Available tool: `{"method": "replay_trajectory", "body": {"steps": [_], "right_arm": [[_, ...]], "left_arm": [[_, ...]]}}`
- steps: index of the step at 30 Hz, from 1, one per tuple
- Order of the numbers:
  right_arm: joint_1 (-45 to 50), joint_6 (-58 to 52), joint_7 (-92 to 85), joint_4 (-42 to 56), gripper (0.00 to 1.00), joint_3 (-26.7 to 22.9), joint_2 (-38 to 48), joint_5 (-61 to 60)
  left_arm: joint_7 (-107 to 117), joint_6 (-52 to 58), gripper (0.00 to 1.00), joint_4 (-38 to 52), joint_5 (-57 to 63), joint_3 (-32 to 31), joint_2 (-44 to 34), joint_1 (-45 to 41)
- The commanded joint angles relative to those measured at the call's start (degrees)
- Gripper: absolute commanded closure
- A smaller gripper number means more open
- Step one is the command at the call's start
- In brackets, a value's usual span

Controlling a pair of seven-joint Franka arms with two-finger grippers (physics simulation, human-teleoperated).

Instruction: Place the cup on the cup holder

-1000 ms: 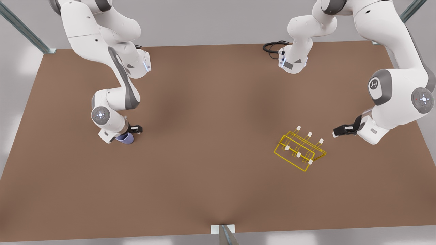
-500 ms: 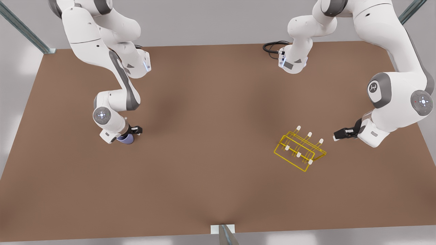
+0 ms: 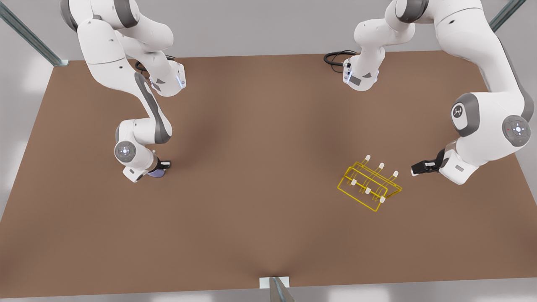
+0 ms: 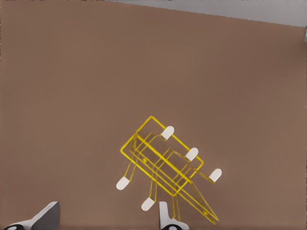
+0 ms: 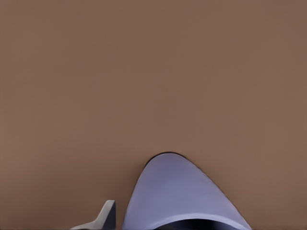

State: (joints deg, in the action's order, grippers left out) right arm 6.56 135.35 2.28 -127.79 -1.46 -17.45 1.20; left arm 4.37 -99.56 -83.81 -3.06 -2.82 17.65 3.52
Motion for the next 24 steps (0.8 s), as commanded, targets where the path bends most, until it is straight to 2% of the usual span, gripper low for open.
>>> {"method": "replay_trajectory", "body": {"steps": [1,5,9,12,14,20,24], "right_arm": [[-0.05,-0.88,-1.93,0.08,0.67,-0.04,-0.04,0.20],[-0.05,-3.07,-1.67,1.31,0.79,-0.04,-0.04,0.20],[0.12,-5.36,-1.32,3.42,0.79,0.05,-0.30,0.12],[0.65,-8.70,-1.76,8.43,0.79,0.31,-1.00,0.03],[4.68,-8.79,-1.14,12.12,0.79,0.49,-1.35,-0.94],[18.13,-7.91,-0.44,28.64,0.79,0.49,-8.73,-27.54],[26.49,-5.28,-0.61,46.92,0.79,0.49,-21.57,-48.13]], "left_arm": [[7.93,0.24,0.00,0.05,0.25,0.01,-0.33,0.08],[-2.17,2.61,0.00,1.63,3.15,0.10,-0.24,0.08],[-1.82,3.84,0.00,1.54,2.88,-0.08,-0.24,-0.10],[-0.94,4.02,0.00,1.63,3.06,-0.16,-0.24,-0.18],[-1.21,4.02,0.00,1.63,3.41,-0.25,-0.33,-0.10],[-1.29,4.02,0.00,1.63,3.23,-0.16,-0.07,-0.01],[-1.21,4.02,0.00,1.63,3.23,-0.16,-0.07,-0.01]]}}
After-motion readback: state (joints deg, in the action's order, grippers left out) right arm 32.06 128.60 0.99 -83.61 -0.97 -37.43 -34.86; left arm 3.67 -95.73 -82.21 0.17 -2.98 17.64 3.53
